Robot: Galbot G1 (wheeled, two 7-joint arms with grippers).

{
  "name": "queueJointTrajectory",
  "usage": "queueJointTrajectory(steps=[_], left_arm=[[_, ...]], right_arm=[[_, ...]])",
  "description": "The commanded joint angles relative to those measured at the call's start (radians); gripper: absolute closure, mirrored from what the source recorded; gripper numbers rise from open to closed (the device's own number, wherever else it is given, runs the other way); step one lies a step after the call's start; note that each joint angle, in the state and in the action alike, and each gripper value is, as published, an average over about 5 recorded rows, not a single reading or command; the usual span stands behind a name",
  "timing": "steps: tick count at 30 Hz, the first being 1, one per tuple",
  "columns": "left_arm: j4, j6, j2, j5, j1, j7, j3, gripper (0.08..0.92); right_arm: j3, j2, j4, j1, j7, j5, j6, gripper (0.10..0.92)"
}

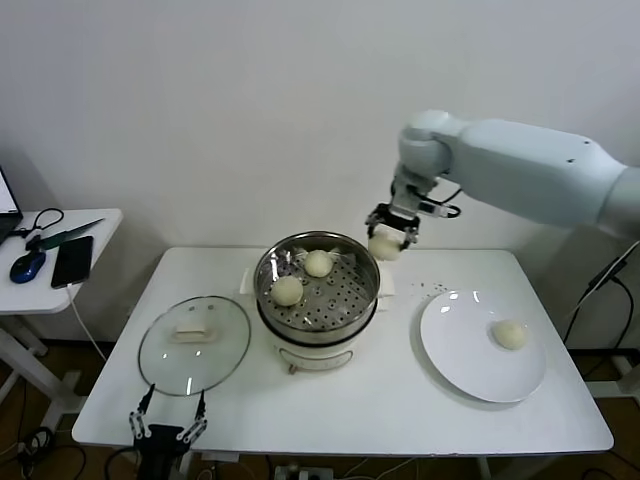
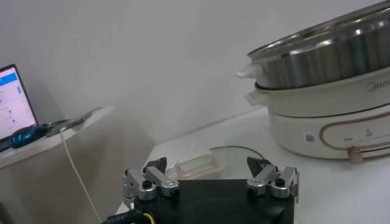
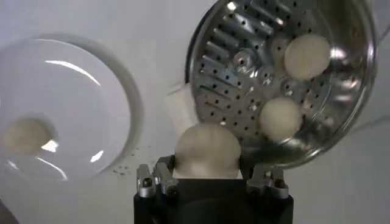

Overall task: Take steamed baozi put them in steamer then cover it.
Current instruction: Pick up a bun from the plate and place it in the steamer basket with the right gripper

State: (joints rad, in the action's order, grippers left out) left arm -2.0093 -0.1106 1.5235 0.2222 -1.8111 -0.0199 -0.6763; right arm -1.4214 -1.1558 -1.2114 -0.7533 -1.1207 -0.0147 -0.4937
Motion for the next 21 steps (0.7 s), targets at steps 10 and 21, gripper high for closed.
queueJointTrajectory(steps=[10,21], left_arm=[[0.012,0.012,-0.016,-0.001,0.018,0.004,0.004,0.177],[0.037,0.005,-0.015,-0.004,0.028,0.004,0.009,0.177]], right_arm=[[-0.020,-0.208,-0.003,0.136,0.034,-0.085,-0.104,0.338],[-0.024,-0.222,0.009,0.176,0.047,-0.111,-0.119,0.338]])
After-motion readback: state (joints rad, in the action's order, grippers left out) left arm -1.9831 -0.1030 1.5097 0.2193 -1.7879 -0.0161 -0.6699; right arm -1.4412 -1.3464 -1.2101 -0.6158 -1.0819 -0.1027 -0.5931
